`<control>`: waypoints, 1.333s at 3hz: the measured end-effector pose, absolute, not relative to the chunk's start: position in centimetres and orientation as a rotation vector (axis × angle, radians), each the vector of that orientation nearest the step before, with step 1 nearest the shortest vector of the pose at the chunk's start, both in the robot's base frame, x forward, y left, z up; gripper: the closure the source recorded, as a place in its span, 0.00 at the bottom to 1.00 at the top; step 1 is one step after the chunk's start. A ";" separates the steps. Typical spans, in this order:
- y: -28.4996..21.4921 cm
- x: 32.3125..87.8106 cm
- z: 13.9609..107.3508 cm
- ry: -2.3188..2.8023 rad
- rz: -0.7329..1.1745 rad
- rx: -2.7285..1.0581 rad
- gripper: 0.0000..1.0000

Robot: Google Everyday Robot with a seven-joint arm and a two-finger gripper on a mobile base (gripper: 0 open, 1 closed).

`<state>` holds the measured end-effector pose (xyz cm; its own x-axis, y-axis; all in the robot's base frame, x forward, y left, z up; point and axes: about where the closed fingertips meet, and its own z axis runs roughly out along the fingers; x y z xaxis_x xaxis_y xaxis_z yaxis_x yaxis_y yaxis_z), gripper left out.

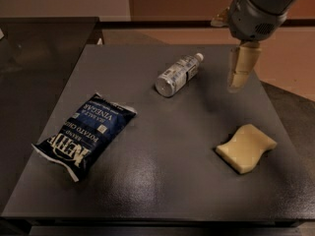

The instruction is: Pick blue plastic bottle

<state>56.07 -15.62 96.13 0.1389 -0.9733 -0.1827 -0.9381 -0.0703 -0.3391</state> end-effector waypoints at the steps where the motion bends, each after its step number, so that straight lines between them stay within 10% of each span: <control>1: -12.8 60.1 94.2 1.726 -0.142 -2.180 0.00; 4: -7.5 66.5 88.7 1.474 -0.128 -2.507 0.00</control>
Offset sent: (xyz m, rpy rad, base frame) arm 0.1038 0.0745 -0.0593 -0.1405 0.0404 0.3523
